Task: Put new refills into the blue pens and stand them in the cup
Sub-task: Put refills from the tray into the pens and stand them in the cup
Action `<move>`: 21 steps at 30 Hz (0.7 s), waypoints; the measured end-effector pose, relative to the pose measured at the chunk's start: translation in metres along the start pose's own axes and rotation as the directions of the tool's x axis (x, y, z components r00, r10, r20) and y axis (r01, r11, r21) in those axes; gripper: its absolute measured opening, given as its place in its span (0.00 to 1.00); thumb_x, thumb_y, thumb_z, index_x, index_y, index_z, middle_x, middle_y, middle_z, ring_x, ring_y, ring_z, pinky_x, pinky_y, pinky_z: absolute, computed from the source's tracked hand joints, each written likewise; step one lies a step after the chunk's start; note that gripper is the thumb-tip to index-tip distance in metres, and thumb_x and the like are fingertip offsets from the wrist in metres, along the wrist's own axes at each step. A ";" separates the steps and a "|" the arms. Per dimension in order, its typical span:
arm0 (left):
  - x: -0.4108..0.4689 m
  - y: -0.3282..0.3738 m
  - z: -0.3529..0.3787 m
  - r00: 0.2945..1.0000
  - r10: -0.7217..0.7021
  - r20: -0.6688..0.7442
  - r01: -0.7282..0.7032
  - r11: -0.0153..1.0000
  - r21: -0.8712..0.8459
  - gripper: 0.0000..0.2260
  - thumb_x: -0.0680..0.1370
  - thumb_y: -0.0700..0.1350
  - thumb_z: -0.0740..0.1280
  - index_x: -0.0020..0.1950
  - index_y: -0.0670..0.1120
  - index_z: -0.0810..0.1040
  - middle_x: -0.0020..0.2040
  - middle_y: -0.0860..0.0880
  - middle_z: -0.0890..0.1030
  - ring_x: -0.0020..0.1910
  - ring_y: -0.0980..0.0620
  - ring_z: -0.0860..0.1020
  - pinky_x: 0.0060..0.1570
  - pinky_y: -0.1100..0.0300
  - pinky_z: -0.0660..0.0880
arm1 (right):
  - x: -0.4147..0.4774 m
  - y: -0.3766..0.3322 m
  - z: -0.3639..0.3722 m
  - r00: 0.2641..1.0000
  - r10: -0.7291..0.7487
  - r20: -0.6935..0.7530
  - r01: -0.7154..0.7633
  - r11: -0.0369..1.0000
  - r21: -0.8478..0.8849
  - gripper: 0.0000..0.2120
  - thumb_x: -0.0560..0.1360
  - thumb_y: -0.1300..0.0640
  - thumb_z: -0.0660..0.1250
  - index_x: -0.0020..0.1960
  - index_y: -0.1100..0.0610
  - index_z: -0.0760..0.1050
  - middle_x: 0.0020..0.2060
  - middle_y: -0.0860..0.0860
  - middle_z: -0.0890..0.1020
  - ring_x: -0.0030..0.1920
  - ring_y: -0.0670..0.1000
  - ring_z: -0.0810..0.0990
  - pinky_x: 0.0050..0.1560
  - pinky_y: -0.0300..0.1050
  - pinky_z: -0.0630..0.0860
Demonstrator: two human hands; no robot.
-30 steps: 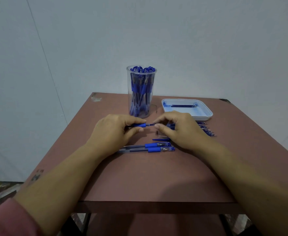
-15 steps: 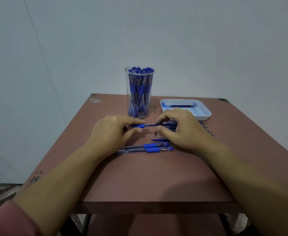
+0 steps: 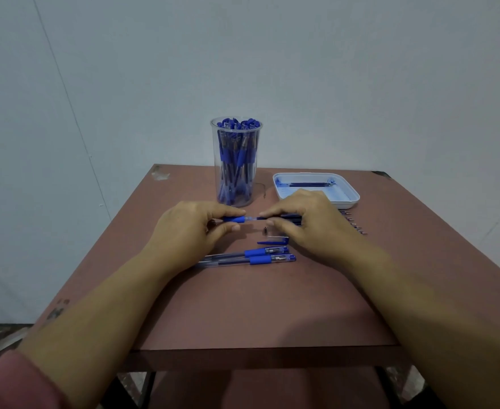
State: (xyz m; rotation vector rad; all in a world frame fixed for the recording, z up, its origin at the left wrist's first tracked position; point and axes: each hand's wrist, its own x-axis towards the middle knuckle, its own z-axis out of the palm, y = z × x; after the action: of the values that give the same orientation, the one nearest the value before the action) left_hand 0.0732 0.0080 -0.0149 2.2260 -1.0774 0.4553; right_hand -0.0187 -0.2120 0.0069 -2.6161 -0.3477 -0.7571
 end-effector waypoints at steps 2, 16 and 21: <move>0.000 -0.004 -0.001 0.999 -0.035 -0.016 0.035 0.999 -0.010 0.11 0.75 0.55 0.70 0.57 0.62 0.82 0.49 0.61 0.84 0.36 0.65 0.74 0.39 0.68 0.69 | -0.004 0.008 -0.005 0.999 0.039 -0.020 -0.040 0.999 -0.017 0.08 0.75 0.55 0.71 0.52 0.46 0.83 0.39 0.32 0.78 0.45 0.42 0.76 0.50 0.42 0.72; -0.002 -0.008 -0.002 0.995 -0.096 -0.039 0.095 0.995 -0.016 0.11 0.75 0.55 0.71 0.56 0.61 0.82 0.46 0.61 0.84 0.36 0.71 0.73 0.35 0.69 0.66 | -0.010 0.046 -0.014 0.977 0.201 0.067 -0.191 0.973 -0.131 0.08 0.76 0.55 0.70 0.53 0.47 0.83 0.46 0.41 0.83 0.51 0.47 0.75 0.57 0.47 0.72; -0.003 -0.009 -0.001 0.995 -0.093 -0.045 0.093 0.996 -0.002 0.11 0.75 0.54 0.71 0.57 0.62 0.82 0.45 0.61 0.84 0.36 0.72 0.72 0.35 0.70 0.66 | 0.015 0.055 -0.031 0.967 0.243 0.078 -0.229 0.961 -0.154 0.07 0.78 0.54 0.67 0.55 0.49 0.81 0.49 0.40 0.77 0.56 0.44 0.68 0.55 0.38 0.63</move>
State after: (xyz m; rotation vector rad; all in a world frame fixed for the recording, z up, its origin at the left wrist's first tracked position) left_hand 0.0786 0.0154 -0.0193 2.2444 -0.9465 0.4630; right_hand -0.0021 -0.2730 0.0228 -2.7700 -0.0044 -0.5963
